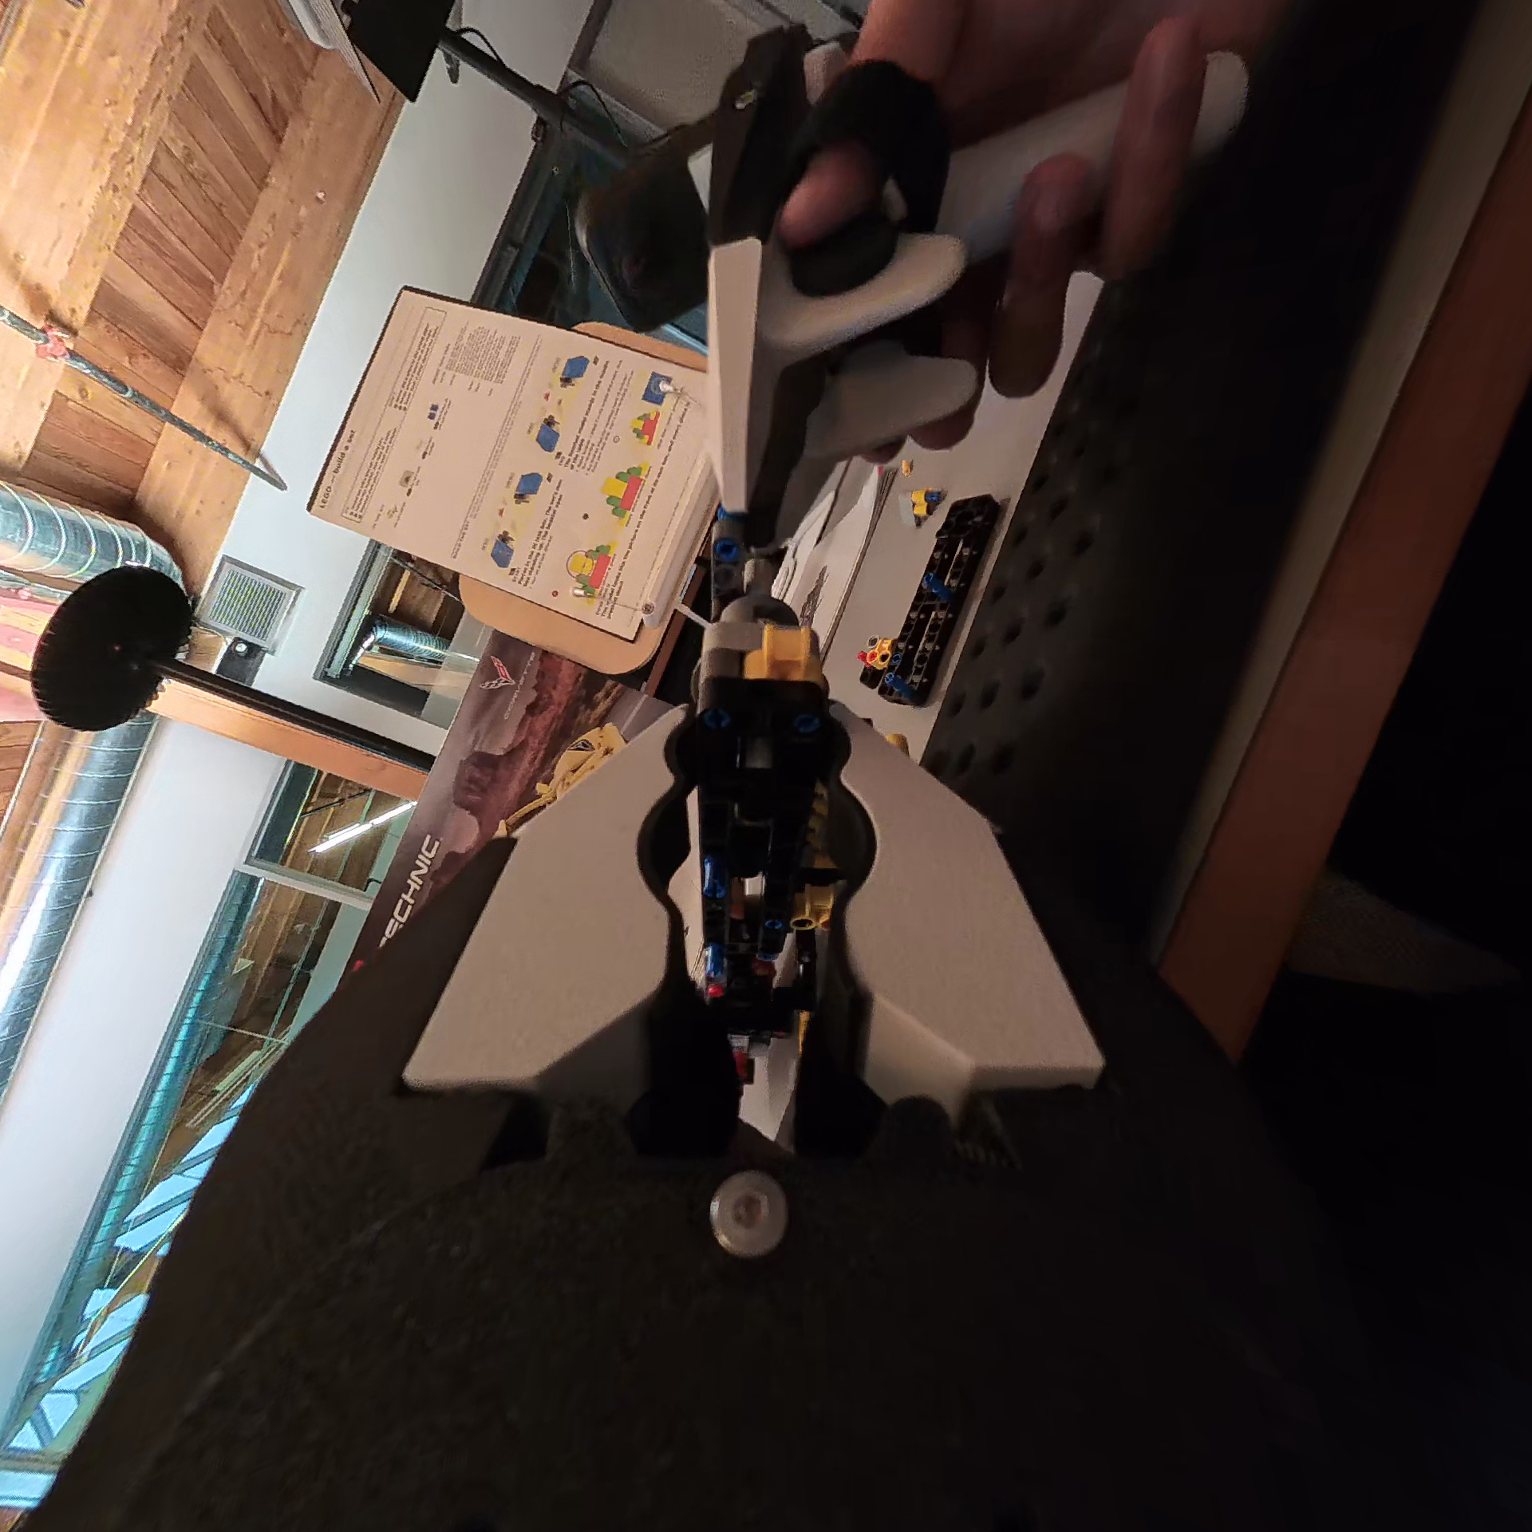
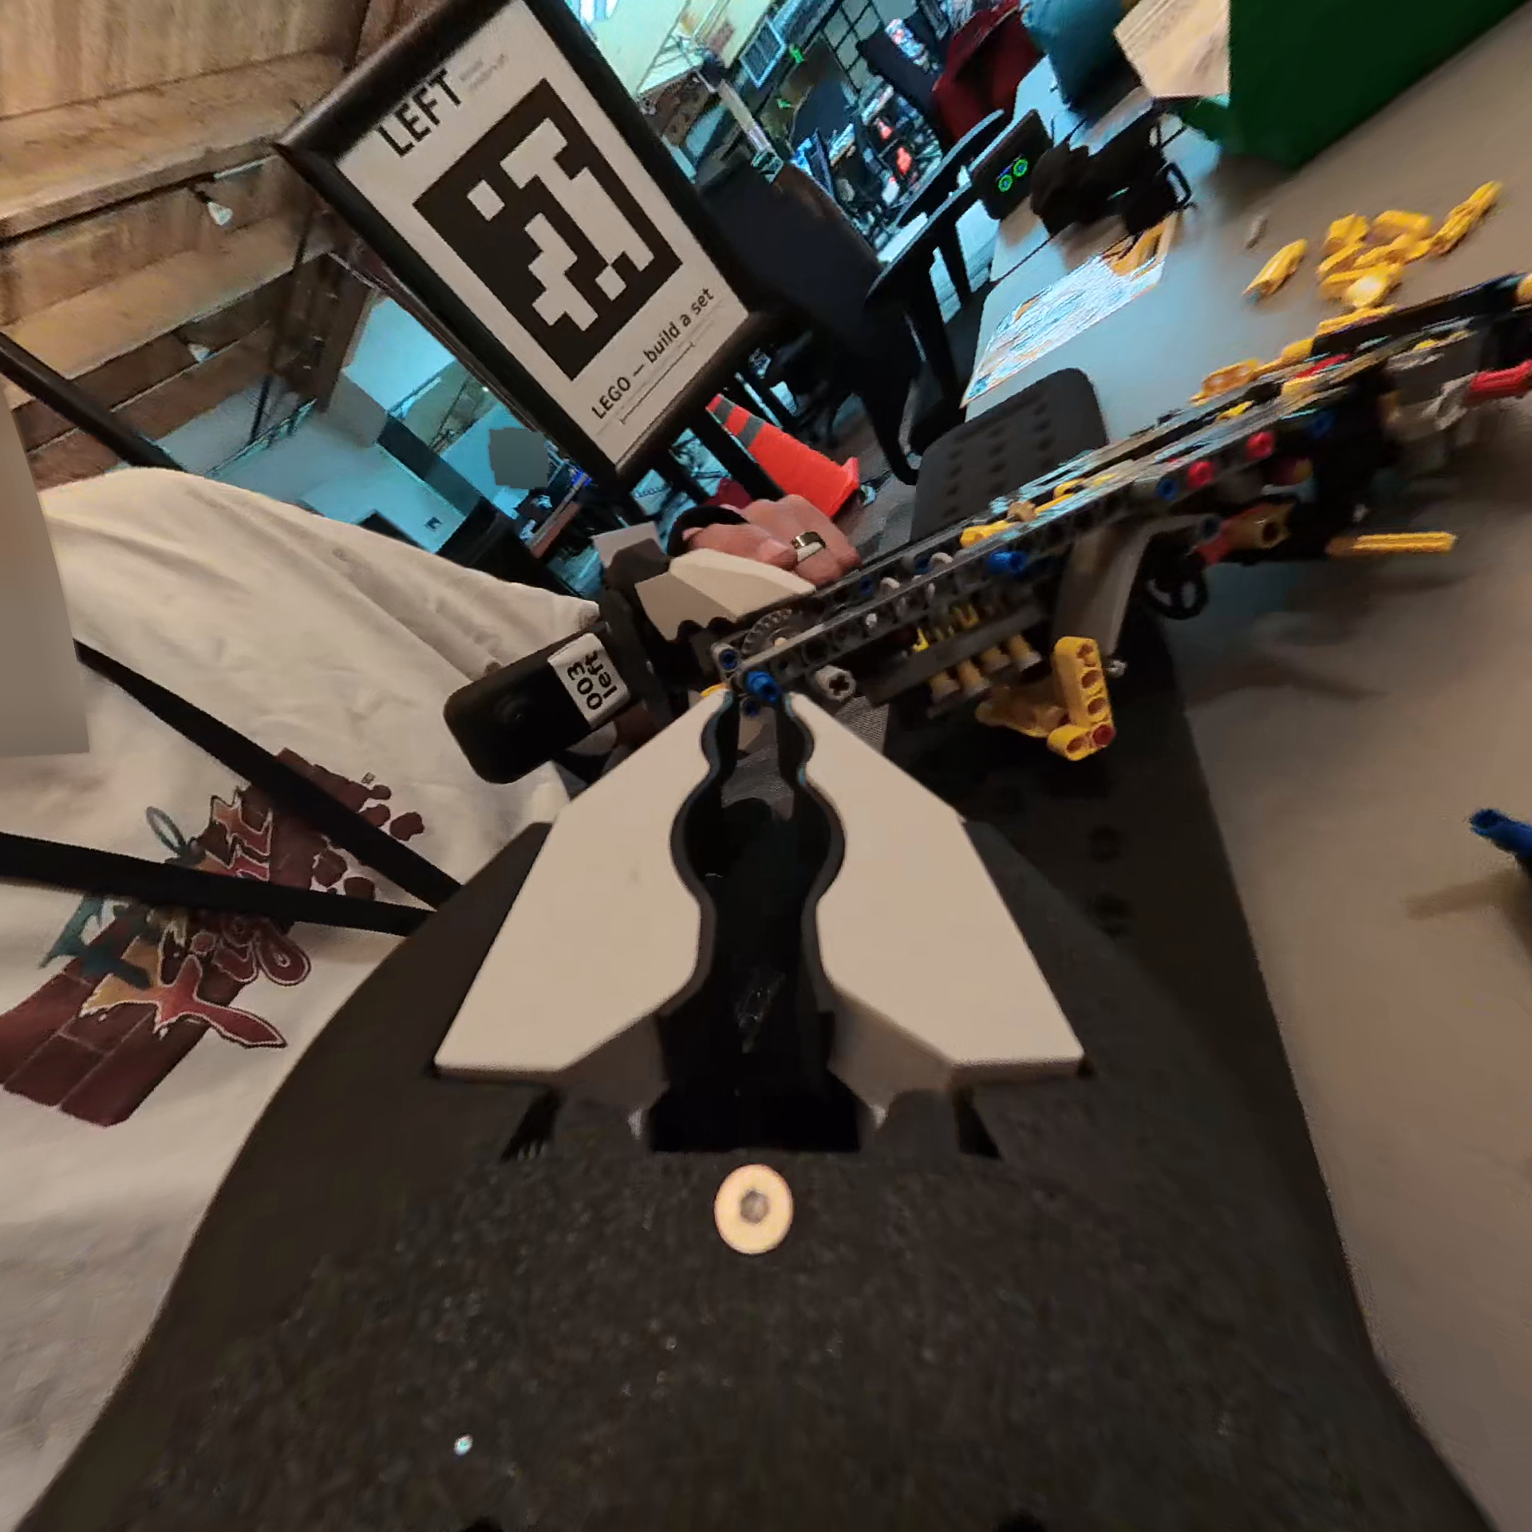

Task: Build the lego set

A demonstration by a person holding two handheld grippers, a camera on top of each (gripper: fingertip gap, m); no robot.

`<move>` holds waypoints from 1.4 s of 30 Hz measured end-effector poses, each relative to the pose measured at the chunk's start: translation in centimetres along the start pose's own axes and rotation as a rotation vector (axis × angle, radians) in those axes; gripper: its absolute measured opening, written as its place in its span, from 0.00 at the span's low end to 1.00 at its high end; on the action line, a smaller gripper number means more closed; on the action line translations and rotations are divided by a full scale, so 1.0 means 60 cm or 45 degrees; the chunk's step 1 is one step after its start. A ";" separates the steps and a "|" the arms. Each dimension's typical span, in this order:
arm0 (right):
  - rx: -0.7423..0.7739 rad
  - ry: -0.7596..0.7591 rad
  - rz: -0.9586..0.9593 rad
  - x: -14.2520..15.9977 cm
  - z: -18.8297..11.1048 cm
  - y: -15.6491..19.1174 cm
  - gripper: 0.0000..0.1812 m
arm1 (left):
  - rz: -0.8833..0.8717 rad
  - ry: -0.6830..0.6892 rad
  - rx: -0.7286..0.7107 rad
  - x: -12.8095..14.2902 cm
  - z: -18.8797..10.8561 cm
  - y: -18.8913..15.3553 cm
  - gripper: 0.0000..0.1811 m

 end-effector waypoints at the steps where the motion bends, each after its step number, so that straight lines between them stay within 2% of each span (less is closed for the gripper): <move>1: -0.013 -0.022 0.010 -0.001 0.001 -0.002 0.04 | 0.007 -0.002 -0.004 0.000 0.001 0.000 0.15; 5: -0.075 -0.091 0.088 0.003 0.001 -0.008 0.03 | 0.027 -0.017 -0.010 0.002 0.001 0.002 0.15; 7: -0.127 -0.107 0.148 0.001 0.000 -0.007 0.08 | 0.027 -0.015 -0.011 0.002 0.002 0.002 0.15; 13: -0.156 -0.114 0.314 0.004 -0.001 -0.019 0.02 | 0.075 -0.013 -0.005 0.002 0.000 -0.002 0.15; 37: -0.128 -0.132 0.265 0.011 -0.006 -0.017 0.02 | 0.081 0.007 -0.024 0.002 0.000 -0.008 0.15; 41: -0.114 -0.145 0.271 0.011 -0.007 -0.018 0.02 | 0.045 0.124 -0.008 -0.007 -0.003 -0.007 0.16; 42: -0.108 -0.161 0.280 0.010 -0.010 -0.020 0.02 | 0.037 0.166 0.021 -0.008 -0.010 -0.006 0.22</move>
Point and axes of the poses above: each gripper's, where its closed fingertips meet, z out along the fingers, x out of its underside, y = z × x across the jaws, the point moved 9 cm from there along -z, back along the fingers, and after that the axes turned 15 degrees about -z, right-handed, at the moved point
